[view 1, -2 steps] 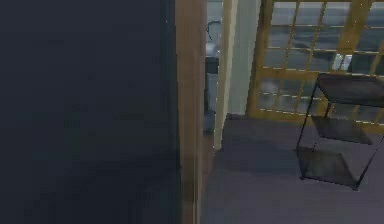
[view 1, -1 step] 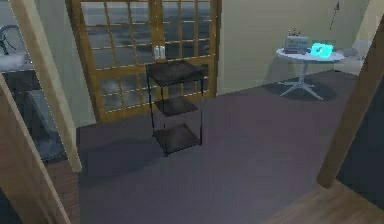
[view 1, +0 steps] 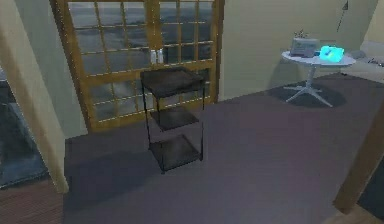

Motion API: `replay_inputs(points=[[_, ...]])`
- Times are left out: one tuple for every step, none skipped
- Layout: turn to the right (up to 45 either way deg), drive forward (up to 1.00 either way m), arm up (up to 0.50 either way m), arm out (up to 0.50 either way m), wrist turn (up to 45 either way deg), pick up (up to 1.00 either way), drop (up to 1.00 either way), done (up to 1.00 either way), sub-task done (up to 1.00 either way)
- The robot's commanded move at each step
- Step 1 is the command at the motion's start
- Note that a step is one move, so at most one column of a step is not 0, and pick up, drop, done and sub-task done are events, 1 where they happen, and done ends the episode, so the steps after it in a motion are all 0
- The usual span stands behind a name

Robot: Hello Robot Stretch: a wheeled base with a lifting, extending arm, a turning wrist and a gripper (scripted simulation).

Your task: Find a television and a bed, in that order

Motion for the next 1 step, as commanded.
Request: replay_inputs(points=[[-6.0, 0.00, 0.00, 0.00, 0.0, 0.00, 0.00, 0.00, 0.00]])
